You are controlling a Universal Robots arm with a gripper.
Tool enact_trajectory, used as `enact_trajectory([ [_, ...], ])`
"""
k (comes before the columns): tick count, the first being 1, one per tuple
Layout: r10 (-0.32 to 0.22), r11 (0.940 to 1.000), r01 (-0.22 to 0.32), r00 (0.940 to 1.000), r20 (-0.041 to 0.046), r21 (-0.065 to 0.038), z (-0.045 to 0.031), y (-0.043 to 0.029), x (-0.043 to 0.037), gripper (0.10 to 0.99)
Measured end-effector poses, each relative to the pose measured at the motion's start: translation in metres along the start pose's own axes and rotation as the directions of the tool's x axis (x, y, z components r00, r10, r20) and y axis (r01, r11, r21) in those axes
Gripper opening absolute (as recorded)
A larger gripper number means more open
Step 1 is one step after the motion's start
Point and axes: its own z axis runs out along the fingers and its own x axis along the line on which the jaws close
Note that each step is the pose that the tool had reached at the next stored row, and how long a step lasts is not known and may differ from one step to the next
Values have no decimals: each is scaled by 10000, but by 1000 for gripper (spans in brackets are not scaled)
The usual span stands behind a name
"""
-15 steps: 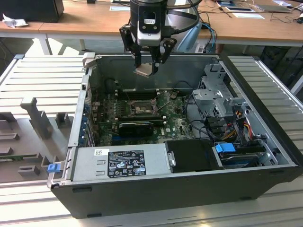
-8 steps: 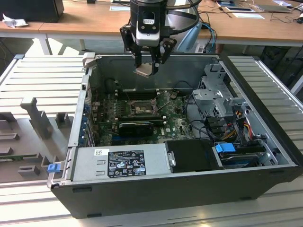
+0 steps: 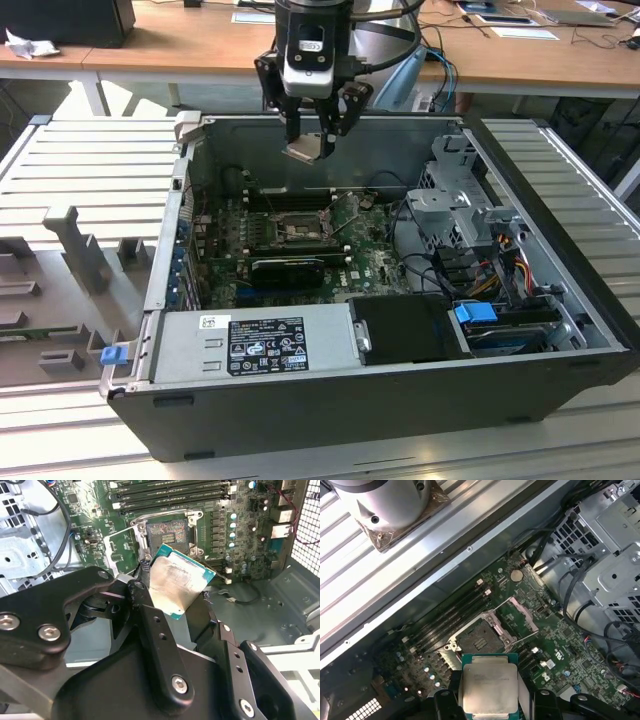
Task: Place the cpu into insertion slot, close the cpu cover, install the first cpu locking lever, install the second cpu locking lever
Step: 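Place the cpu into insertion slot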
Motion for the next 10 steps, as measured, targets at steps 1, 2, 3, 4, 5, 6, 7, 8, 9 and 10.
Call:
enact_trajectory([
  [1,99,10000,-99,10000,8,-2,1,0,0,529],
  [2,170,9999,-170,9999,14,-3,1,0,0,529],
  [3,229,9997,-229,9997,19,-4,2,0,0,529],
  [4,319,9995,-319,9995,26,-6,2,0,0,529],
  [5,384,9993,-384,9993,31,-8,5,0,0,529],
  [6,432,9991,-432,9991,35,-8,5,0,0,529],
  [7,460,9989,-460,9989,38,-9,7,0,0,529],
  [8,473,9989,-473,9989,39,-8,9,0,0,529],
  [9,477,9989,-476,9989,40,-9,14,-1,0,529],
  [10,479,9989,-479,9988,40,-8,20,-1,0,529],
])
